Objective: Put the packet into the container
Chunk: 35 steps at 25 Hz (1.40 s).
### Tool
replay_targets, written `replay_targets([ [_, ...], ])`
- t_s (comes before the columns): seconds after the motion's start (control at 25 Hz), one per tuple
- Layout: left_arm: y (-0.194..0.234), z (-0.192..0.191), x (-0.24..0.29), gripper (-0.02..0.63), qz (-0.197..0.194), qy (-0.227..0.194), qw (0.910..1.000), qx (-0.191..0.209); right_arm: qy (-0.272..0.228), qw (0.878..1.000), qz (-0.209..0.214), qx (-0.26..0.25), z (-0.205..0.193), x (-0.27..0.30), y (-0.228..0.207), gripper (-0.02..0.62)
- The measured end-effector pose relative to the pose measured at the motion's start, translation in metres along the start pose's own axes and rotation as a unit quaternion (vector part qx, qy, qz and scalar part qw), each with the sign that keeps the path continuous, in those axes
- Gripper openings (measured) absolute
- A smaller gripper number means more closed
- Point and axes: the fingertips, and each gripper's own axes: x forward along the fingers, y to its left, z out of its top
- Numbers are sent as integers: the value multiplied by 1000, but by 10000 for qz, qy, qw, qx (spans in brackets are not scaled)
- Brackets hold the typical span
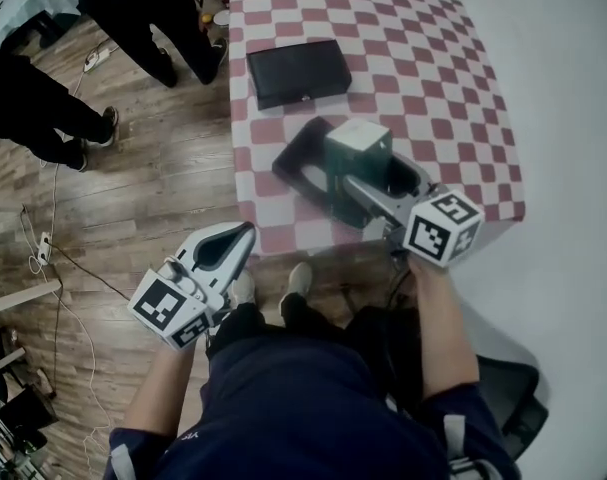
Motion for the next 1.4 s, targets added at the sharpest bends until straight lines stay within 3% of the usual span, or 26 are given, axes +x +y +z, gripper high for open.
replay_targets([
  [0.32,7,-12,15,25,277,97,9994,-164,910,9903,-90,-1043,-34,55,-29,384],
  [0.68,22,-24,15,23,456,145,9985,-269,1855,9648,-132,-1858,-87,95,-41,385],
  [1.4,35,-35,9,23,449,204,9981,-372,3153,9198,-334,-2311,-145,128,-49,385],
])
